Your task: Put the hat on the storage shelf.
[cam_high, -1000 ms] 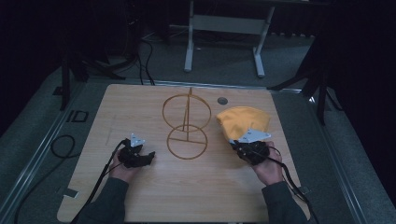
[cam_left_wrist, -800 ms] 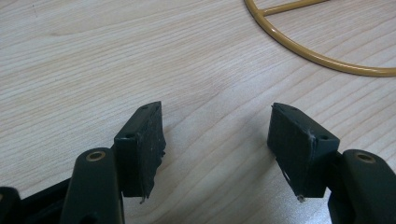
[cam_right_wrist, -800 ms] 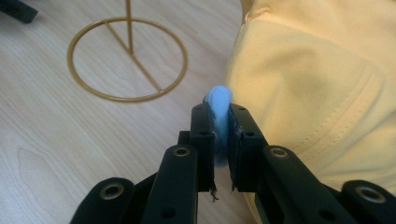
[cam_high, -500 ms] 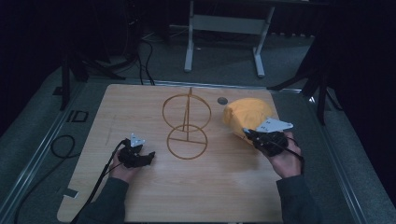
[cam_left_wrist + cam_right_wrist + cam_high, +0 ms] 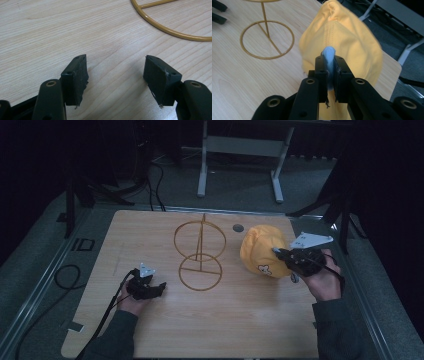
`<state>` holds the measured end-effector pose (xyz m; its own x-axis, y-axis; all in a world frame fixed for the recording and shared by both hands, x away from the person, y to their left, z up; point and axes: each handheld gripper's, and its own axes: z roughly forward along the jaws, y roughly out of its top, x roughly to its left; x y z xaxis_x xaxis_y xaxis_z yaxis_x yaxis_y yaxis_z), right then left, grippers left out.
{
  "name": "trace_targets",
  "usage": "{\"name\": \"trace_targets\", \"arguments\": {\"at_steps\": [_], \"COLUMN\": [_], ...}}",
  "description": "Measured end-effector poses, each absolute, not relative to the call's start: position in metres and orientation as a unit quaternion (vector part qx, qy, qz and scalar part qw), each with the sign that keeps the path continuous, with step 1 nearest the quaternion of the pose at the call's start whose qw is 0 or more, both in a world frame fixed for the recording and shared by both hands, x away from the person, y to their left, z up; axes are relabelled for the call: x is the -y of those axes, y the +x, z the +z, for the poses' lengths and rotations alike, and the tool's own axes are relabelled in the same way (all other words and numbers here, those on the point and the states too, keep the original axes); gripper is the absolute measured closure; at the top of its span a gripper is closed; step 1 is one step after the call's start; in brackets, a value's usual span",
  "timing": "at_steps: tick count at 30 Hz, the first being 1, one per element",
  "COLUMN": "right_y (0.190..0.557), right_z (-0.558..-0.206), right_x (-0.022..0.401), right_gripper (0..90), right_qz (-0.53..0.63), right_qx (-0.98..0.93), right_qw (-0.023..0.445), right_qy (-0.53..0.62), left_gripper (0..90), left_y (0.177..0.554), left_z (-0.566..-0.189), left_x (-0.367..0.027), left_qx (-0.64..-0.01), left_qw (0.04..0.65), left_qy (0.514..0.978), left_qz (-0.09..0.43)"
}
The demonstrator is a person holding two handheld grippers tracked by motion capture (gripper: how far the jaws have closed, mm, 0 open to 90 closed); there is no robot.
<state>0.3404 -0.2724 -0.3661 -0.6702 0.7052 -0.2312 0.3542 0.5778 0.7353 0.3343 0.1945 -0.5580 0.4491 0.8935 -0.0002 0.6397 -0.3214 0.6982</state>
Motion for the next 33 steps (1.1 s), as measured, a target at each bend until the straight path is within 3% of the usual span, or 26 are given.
{"name": "trace_targets", "arguments": {"at_steps": [14,18,33], "right_y": [0.399,0.412,0.407], "right_z": [-0.375,-0.379,-0.374], "right_x": [0.225,0.215,0.235], "right_gripper": [80.2,75.9,65.8], "right_qz": [0.341,0.354,0.338], "right_qx": [-0.86,-0.859,-0.868], "right_qw": [0.214,0.193,0.187], "right_qy": [0.313,0.315,0.312], "left_gripper": [36.3,36.3,36.3], "left_y": [0.334,0.334,0.335], "left_z": [-0.558,-0.558,-0.558], "left_x": [-0.195,-0.195,-0.195], "left_qx": [-0.485,-0.484,-0.485], "left_qw": [0.323,0.323,0.323], "left_qy": [0.788,0.788,0.788], "left_qz": [0.198,0.198,0.199]}}
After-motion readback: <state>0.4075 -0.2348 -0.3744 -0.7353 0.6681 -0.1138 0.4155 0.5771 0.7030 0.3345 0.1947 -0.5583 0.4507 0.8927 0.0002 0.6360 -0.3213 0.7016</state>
